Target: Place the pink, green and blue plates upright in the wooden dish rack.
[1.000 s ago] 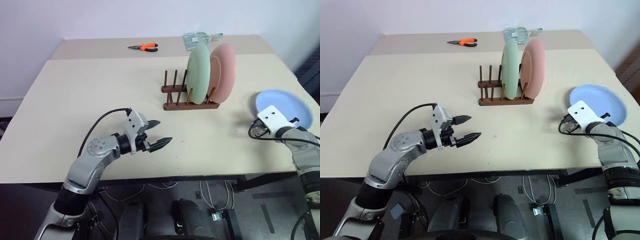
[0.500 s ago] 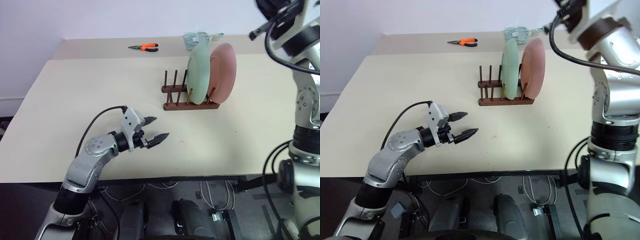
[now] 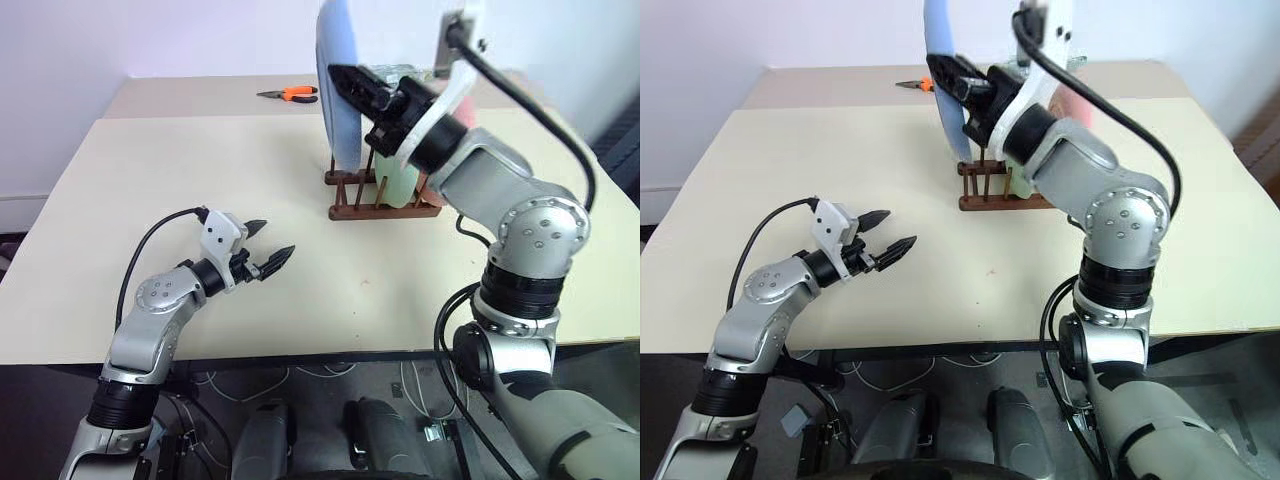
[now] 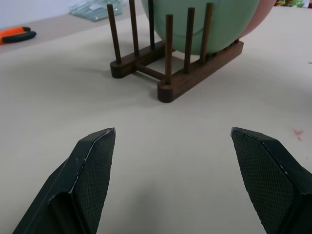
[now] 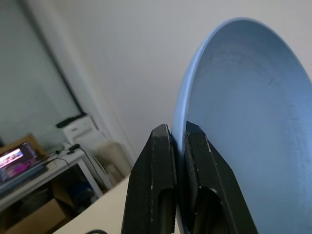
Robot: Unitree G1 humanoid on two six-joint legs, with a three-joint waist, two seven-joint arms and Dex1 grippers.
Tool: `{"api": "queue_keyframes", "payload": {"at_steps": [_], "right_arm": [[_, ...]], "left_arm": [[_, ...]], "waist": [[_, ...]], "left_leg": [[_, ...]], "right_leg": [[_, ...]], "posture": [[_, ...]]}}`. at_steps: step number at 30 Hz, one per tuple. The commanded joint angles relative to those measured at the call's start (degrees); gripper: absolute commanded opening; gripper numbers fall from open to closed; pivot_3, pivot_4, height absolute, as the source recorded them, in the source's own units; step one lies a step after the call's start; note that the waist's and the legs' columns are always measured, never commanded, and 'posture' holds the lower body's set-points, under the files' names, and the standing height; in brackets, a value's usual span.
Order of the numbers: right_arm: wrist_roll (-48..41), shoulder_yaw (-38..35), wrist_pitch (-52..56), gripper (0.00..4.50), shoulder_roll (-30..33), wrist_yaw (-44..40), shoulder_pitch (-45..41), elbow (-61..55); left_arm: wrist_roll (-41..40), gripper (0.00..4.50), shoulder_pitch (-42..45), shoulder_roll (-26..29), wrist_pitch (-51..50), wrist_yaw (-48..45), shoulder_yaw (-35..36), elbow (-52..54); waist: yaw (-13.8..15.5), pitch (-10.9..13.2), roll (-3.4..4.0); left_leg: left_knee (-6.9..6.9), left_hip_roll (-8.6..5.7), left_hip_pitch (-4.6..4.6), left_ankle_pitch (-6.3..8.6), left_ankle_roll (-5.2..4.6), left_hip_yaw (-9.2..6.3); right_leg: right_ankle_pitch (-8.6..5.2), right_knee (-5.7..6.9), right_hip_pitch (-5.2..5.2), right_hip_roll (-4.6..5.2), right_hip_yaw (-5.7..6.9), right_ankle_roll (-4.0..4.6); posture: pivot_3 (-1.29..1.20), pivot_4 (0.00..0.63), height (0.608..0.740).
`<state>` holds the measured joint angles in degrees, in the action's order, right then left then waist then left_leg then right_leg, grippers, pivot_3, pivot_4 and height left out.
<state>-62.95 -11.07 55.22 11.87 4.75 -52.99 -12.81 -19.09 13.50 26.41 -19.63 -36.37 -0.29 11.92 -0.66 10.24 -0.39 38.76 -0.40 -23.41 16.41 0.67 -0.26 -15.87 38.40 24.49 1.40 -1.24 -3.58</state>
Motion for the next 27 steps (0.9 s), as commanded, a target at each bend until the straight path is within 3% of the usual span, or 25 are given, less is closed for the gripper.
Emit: {"api": "queue_keyframes", "payload": {"at_steps": [1,14,20,23,26,27], "right_arm": [[-1.6,-2.33,-0.63,0.03,-1.25,3.09,-1.45,0.19],[1.02,-3.36,-3.44,0.03,-3.0,2.85,-2.4,8.79],[6.2,-3.55,-6.86,0.03,-3.35,-0.05,-5.94,20.32],[8.7,-3.24,-8.43,1.02,-3.35,-2.19,-7.22,23.34],[13.03,-1.35,-11.05,2.4,-2.07,-5.55,-7.51,22.97],[14.4,-0.77,-11.81,2.4,-1.73,-6.56,-7.45,22.59]], "left_arm": [[-0.15,3.91,-0.86,-0.09,0.42,0.16,0.6,2.28],[0.22,3.91,-1.3,0.18,0.12,-0.42,-0.88,2.89],[-0.57,3.91,-1.29,0.02,-0.99,-0.88,-1.28,3.53],[-0.59,3.91,-1.36,-0.16,-1.6,-0.84,-1.25,3.98],[-0.72,3.91,-1.98,-0.29,-2.15,-0.54,-1.2,5.02],[-0.73,3.91,-2.15,-0.33,-2.29,-0.47,-1.16,5.27]], "waist": [[-0.15,0.0,0.0],[-0.32,0.0,0.01],[-0.38,0.0,0.01],[-0.38,0.0,0.01],[-0.33,0.01,0.02],[-0.35,0.01,0.02]], "left_leg": [[0.0,0.0,0.0,0.02,-0.03,0.01],[0.01,0.0,0.0,0.03,-0.05,0.03],[0.0,0.0,0.0,0.03,-0.05,0.04],[-0.01,0.0,0.0,0.03,-0.05,0.04],[0.0,0.0,-0.01,0.03,-0.05,0.04],[0.0,0.0,-0.01,0.03,-0.06,0.04]], "right_leg": [[0.0,-0.01,0.0,0.0,0.0,0.0],[0.0,0.01,0.01,-0.01,0.0,-0.01],[0.0,0.01,0.02,-0.03,0.0,-0.01],[0.0,0.0,0.02,-0.03,0.0,-0.01],[0.0,-0.01,0.02,-0.02,0.0,-0.01],[0.0,-0.01,0.02,-0.02,0.0,-0.01]], "posture": [[0.0,0.15,0.74],[0.0,0.15,0.74],[0.0,0.15,0.74],[0.0,0.15,0.74],[0.0,0.15,0.74],[0.0,0.15,0.74]]}}
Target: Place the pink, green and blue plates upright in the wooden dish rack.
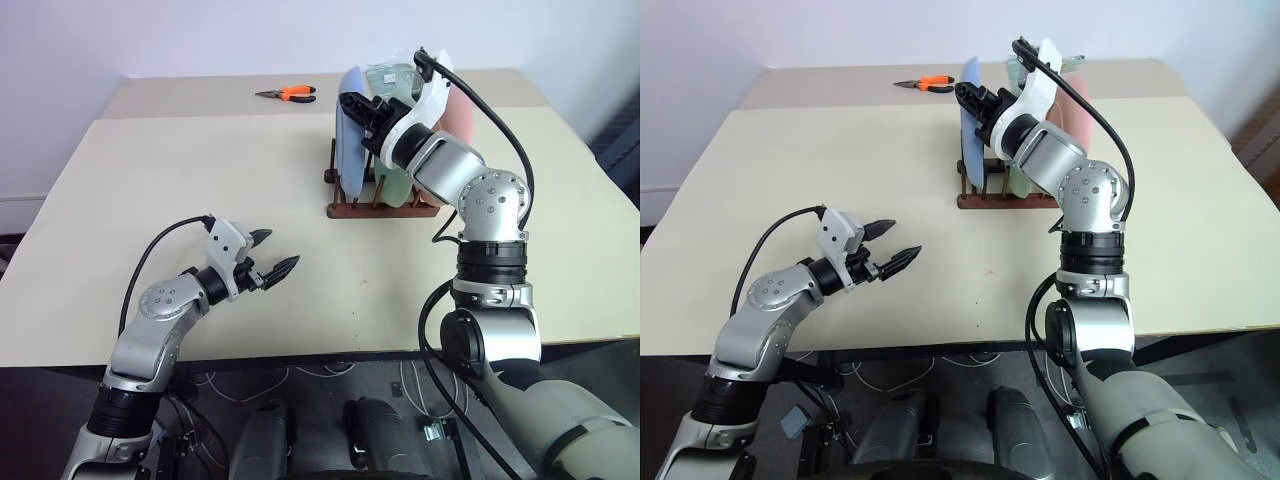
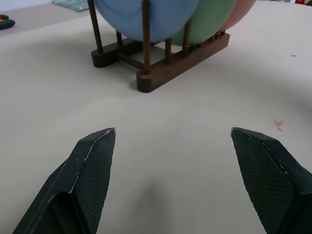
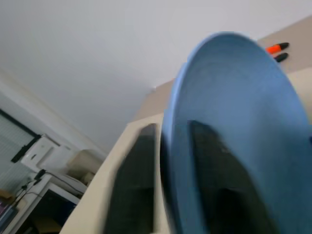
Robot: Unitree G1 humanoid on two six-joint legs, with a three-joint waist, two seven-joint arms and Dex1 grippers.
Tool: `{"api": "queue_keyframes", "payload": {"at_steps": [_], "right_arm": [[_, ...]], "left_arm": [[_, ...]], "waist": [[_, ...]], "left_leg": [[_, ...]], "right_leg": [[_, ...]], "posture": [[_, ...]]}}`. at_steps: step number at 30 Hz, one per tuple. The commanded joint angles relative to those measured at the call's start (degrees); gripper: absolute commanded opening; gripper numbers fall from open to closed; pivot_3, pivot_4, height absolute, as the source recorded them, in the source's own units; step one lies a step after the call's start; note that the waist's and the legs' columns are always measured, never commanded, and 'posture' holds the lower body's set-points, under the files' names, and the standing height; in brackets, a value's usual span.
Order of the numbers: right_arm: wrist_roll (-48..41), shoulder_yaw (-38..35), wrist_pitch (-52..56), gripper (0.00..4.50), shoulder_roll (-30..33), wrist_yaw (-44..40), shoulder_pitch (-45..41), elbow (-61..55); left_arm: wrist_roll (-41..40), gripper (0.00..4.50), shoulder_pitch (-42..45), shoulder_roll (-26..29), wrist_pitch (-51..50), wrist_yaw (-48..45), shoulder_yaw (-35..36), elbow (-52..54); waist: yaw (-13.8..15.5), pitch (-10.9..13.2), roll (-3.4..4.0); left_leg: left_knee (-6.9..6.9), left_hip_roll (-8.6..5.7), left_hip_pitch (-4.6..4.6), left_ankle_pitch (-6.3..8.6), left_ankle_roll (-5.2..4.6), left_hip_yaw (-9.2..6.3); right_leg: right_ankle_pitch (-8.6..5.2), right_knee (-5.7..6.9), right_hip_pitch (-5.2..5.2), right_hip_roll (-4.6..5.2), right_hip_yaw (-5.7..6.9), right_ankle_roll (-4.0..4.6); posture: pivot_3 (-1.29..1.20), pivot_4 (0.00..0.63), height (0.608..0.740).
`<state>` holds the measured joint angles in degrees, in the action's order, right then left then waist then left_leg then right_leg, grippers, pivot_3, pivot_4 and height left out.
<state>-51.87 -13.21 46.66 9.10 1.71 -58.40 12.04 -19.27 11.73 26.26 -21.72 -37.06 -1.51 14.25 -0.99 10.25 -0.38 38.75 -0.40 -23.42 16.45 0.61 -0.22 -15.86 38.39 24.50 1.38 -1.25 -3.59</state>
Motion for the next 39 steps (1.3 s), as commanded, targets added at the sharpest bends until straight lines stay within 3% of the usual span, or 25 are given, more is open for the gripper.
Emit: {"api": "queue_keyframes", "payload": {"at_steps": [1,8,12,16,19,22,27,39], "right_arm": [[5.75,3.08,-4.66,2.4,2.39,-5.7,-1.52,-4.06],[13.06,5.71,-7.62,2.4,13.01,-15.67,3.4,-17.36],[8.8,2.59,-3.57,2.4,18.62,-20.38,7.11,-24.21],[5.91,-1.18,-3.39,2.4,27.94,-30.75,17.23,-32.7],[7.67,-5.0,-5.51,2.4,36.86,-40.64,30.2,-36.31],[12.92,-7.3,-8.88,2.4,41.45,-43.02,40.23,-34.7],[20.57,-7.13,-16.49,2.4,43.22,-45.98,49.19,-30.89],[24.95,-2.72,-21.94,2.4,40.56,-48.95,48.14,-25.36]], "left_arm": [[-0.58,3.91,-0.68,-0.23,-0.42,0.28,0.06,3.32],[-0.39,3.91,-1.21,-0.54,-0.98,0.15,0.09,3.91],[-0.96,3.91,-0.86,-0.59,-1.53,-0.19,0.58,3.62],[0.41,3.91,-0.73,0.14,-0.49,-1.0,-0.38,2.83],[-0.12,3.91,-0.91,1.21,-0.18,-1.4,1.47,2.03],[0.08,3.91,-1.7,3.12,0.72,-2.58,3.08,0.41],[0.38,3.91,-2.39,5.88,2.4,-3.88,4.84,-1.69],[1.23,3.91,-3.24,5.3,2.43,-2.52,4.29,-0.53]], "waist": [[0.0,0.0,0.0],[0.38,0.01,0.02],[0.25,0.01,0.02],[0.31,0.01,0.02],[0.64,0.0,0.01],[0.34,0.01,0.01],[0.1,-0.02,0.06],[0.4,-0.02,0.06]], "left_leg": [[0.0,0.0,0.0,0.0,0.0,0.0],[0.0,0.0,-0.03,0.02,-0.04,0.0],[0.01,-0.01,-0.06,0.04,-0.07,-0.01],[-0.03,0.0,-0.04,0.05,-0.09,-0.05],[0.01,0.0,-0.06,0.06,-0.11,-0.03],[0.02,0.01,-0.02,0.09,-0.16,-0.03],[0.07,0.02,0.1,0.09,-0.16,0.05],[0.16,0.01,0.07,0.09,-0.16,0.05]], "right_leg": [[0.0,-0.01,0.0,0.0,0.0,0.0],[0.0,-0.06,0.02,0.01,0.0,0.0],[0.01,-0.1,0.0,0.05,0.01,-0.02],[0.01,-0.13,-0.02,0.03,0.04,-0.03],[0.01,-0.19,-0.08,0.05,0.04,-0.04],[0.01,-0.3,-0.2,0.07,0.09,-0.05],[0.04,-0.2,-0.22,0.03,0.0,-0.1],[0.06,-0.21,-0.27,0.03,0.02,-0.13]], "posture": [[0.0,0.15,0.74],[0.0,0.15,0.74],[0.0,0.15,0.74],[0.0,0.15,0.74],[0.0,0.15,0.74],[0.0,0.15,0.74],[0.0,0.15,0.74],[0.0,0.15,0.74]]}}
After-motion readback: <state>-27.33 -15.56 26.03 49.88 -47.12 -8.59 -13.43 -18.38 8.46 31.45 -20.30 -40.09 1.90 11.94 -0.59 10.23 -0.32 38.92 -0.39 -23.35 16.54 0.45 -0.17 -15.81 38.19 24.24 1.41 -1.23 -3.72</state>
